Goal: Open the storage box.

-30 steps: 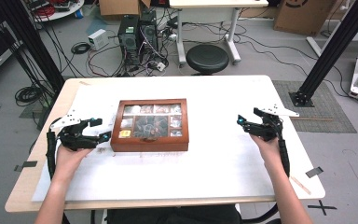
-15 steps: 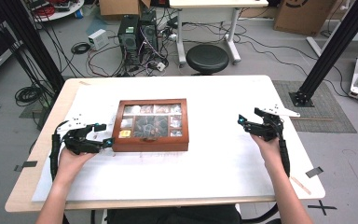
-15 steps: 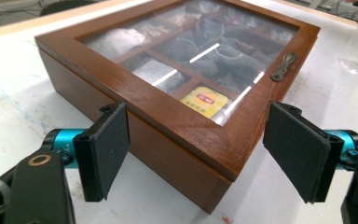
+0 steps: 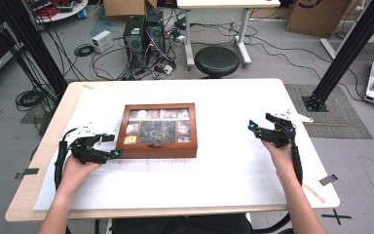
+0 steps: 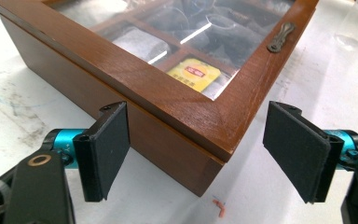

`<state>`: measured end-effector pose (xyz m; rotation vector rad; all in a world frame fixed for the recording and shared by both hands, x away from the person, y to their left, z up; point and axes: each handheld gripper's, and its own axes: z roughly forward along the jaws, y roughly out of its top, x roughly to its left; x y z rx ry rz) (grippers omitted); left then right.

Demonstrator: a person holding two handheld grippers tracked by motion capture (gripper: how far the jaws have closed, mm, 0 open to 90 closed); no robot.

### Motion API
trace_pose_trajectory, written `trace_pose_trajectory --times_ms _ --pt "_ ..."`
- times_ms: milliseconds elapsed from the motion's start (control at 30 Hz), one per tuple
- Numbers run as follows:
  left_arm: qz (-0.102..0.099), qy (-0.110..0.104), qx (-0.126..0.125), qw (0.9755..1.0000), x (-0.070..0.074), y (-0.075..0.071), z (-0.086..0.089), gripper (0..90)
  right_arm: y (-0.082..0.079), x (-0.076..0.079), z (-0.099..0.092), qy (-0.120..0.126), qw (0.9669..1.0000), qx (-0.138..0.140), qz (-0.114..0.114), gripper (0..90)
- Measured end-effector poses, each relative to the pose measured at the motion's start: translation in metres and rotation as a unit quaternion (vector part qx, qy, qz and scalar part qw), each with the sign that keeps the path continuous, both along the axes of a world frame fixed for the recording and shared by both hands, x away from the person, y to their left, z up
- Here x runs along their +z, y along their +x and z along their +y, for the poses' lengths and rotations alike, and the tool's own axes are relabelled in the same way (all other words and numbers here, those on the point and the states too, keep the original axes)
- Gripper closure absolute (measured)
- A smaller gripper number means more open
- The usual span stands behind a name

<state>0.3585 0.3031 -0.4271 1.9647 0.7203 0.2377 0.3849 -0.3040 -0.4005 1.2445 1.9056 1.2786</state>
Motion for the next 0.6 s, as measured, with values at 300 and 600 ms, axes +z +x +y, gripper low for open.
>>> trace_pose_trajectory --times_ms 300,600 --pt "0.009 0.019 -0.005 0.9998 -0.0038 0.0006 -0.0036 26.8 0.0005 -0.0011 0.0005 -0.001 1.0 -0.001 0.003 21.9" --pt "0.005 0.044 -0.003 0.999 -0.0043 -0.0001 -0.0058 32.2 0.0003 -0.0016 0.0003 0.0 1.0 -0.002 0.004 22.0"
